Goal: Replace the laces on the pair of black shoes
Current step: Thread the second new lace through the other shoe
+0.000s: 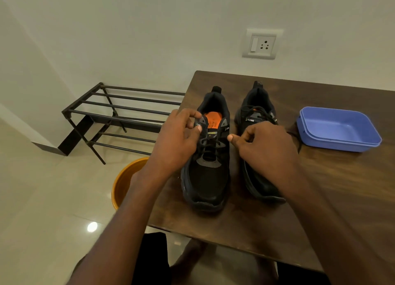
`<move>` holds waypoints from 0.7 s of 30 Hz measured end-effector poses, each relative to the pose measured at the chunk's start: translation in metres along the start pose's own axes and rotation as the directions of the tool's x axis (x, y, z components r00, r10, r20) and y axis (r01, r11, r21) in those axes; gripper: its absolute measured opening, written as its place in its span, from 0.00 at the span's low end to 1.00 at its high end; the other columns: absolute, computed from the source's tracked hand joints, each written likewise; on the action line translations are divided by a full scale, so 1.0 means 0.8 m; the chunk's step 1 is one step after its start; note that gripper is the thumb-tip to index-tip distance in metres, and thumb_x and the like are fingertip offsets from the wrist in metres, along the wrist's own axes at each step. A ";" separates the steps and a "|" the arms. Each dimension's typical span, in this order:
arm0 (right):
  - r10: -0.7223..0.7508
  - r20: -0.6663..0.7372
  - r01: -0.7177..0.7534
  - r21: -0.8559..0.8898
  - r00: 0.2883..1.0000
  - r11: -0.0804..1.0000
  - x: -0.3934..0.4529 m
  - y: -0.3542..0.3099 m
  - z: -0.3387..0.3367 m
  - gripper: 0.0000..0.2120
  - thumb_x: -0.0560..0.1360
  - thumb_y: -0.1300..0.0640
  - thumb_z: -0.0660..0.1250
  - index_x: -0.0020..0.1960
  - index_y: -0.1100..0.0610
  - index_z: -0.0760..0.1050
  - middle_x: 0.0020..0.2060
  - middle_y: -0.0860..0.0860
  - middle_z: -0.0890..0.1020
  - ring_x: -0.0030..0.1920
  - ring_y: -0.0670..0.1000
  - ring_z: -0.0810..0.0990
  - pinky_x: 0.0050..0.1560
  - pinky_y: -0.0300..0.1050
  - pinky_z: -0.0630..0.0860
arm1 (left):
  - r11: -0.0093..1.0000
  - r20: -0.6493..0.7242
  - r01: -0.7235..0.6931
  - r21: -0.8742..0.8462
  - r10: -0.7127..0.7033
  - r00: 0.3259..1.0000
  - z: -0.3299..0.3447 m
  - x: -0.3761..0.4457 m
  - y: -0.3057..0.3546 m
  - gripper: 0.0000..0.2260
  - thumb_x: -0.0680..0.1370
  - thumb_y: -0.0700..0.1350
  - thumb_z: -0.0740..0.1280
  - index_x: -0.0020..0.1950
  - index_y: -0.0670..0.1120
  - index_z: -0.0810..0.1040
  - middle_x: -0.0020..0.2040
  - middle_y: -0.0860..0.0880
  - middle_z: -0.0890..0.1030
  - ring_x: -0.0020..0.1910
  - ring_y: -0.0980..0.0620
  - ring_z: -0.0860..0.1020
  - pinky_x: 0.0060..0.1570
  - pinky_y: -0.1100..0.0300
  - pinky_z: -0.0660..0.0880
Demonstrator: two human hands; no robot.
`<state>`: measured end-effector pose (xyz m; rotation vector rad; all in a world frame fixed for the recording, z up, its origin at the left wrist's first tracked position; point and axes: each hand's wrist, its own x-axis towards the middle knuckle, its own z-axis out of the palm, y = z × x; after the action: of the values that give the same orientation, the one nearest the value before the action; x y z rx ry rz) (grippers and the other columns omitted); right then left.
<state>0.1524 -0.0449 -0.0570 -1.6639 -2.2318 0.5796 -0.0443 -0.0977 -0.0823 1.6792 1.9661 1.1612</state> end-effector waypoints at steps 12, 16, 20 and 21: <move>-0.316 0.161 -0.036 0.930 0.935 0.366 -0.030 -0.056 -0.045 0.13 0.83 0.55 0.64 0.62 0.60 0.81 0.54 0.55 0.87 0.57 0.64 0.84 0.44 0.45 0.83 | 0.506 0.306 0.293 -0.811 -0.058 0.950 -0.002 -0.011 0.056 0.38 0.84 0.66 0.40 0.69 0.40 0.75 0.56 0.37 0.85 0.53 0.44 0.85 0.57 0.45 0.80; -0.295 0.132 -0.082 0.981 0.946 0.178 -0.021 -0.048 -0.052 0.16 0.85 0.54 0.60 0.64 0.62 0.79 0.60 0.56 0.85 0.64 0.60 0.82 0.49 0.43 0.83 | 0.502 0.425 0.332 -0.798 0.079 0.902 -0.004 -0.012 0.059 0.39 0.83 0.67 0.37 0.74 0.42 0.70 0.47 0.43 0.85 0.49 0.43 0.83 0.59 0.41 0.70; -0.309 0.130 -0.151 0.988 0.942 -0.045 -0.017 -0.039 -0.055 0.18 0.86 0.54 0.56 0.69 0.63 0.75 0.64 0.57 0.83 0.66 0.54 0.81 0.54 0.42 0.82 | 0.599 0.451 0.293 -0.745 0.128 0.883 -0.006 -0.013 0.060 0.27 0.87 0.58 0.51 0.75 0.38 0.68 0.47 0.44 0.82 0.44 0.45 0.79 0.45 0.52 0.71; -0.289 0.130 -0.153 0.987 0.948 -0.058 -0.016 -0.038 -0.056 0.18 0.86 0.54 0.56 0.68 0.63 0.75 0.64 0.57 0.83 0.66 0.54 0.82 0.55 0.42 0.82 | 0.604 0.439 0.284 -0.745 0.121 0.890 -0.006 -0.013 0.058 0.24 0.86 0.54 0.56 0.74 0.38 0.69 0.45 0.44 0.81 0.42 0.47 0.78 0.43 0.54 0.70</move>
<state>0.1515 -0.0588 -0.0035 -0.5268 -1.0703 1.9598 -0.0129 -0.1095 -0.0479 1.1738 0.9556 1.2039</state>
